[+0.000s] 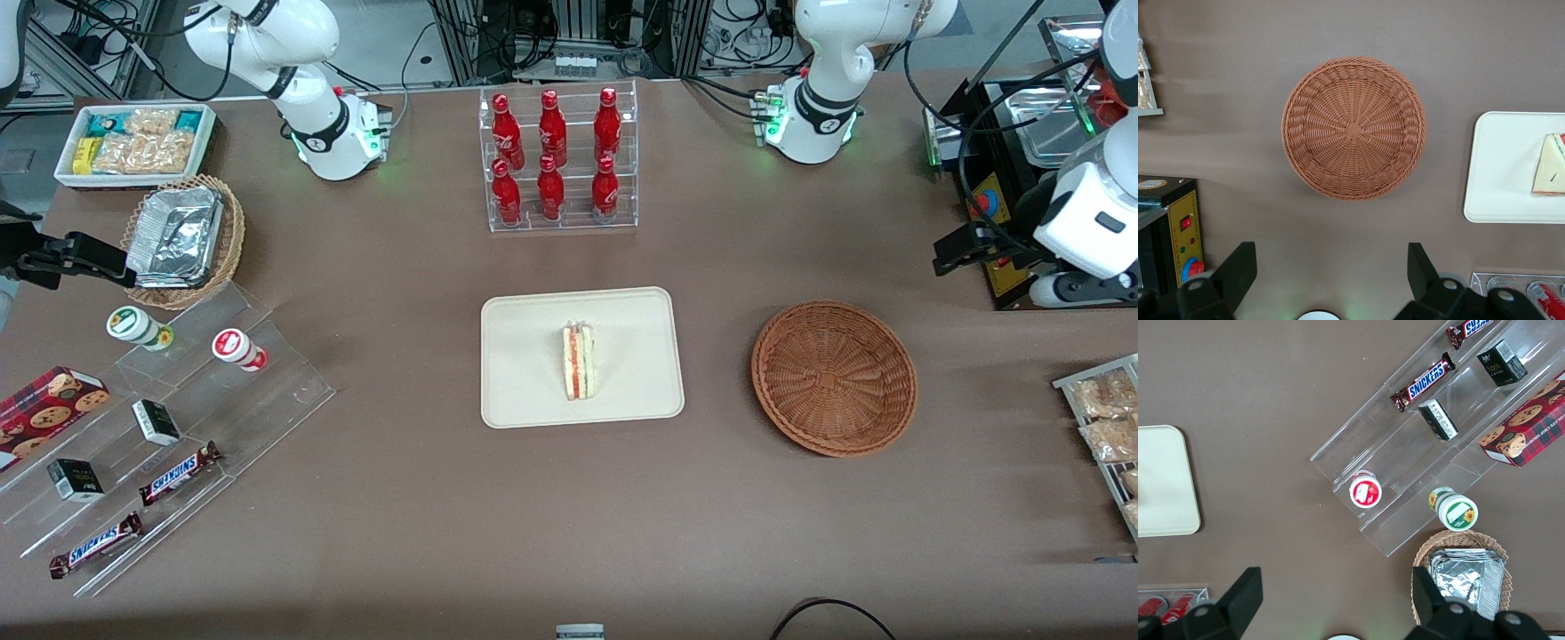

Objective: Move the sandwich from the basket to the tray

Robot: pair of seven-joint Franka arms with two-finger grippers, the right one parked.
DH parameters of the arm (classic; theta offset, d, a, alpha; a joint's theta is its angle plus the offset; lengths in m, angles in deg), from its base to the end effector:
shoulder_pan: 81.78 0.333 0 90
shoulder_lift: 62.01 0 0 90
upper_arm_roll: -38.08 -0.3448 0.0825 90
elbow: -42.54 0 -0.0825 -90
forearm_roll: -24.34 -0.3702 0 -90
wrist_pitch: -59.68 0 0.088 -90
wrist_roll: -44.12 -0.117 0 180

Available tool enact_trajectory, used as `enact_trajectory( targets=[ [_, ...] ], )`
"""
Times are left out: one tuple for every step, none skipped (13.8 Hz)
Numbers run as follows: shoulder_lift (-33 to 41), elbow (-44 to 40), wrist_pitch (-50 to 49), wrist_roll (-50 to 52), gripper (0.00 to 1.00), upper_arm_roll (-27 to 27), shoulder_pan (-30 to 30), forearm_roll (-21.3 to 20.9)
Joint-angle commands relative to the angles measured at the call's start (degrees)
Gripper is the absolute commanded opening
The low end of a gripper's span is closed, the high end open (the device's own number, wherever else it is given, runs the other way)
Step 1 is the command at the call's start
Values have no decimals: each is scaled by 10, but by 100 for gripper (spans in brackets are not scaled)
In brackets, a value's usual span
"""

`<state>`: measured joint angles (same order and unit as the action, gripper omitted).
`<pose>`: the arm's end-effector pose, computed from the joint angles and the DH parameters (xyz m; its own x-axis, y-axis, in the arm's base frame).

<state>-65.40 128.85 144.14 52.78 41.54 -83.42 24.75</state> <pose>0.5473 -0.0486 0.6323 0.9939 0.0616 -0.0918 0.0615 -0.9981 -0.0031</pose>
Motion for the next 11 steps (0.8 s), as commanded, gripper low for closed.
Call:
enact_trajectory(
  targets=[
    [25,10,-5,-9,100,-7,-15,-8],
    [30,14,-7,-10,100,-7,-16,-8],
    [43,25,-9,-14,100,-7,-17,-9],
    [51,36,-8,-13,100,-7,-22,-9],
    [60,44,-4,-13,100,-8,-24,-10],
    [64,47,0,-13,100,-7,-25,-16],
    [62,42,1,-13,100,-7,-26,-26],
    [57,38,0,-13,100,-7,-27,-29],
    [51,36,1,-13,100,-7,-27,-30],
    [49,33,1,-12,100,-7,-27,-30],
    [49,31,-1,-11,100,-8,-27,-29]
  ],
)
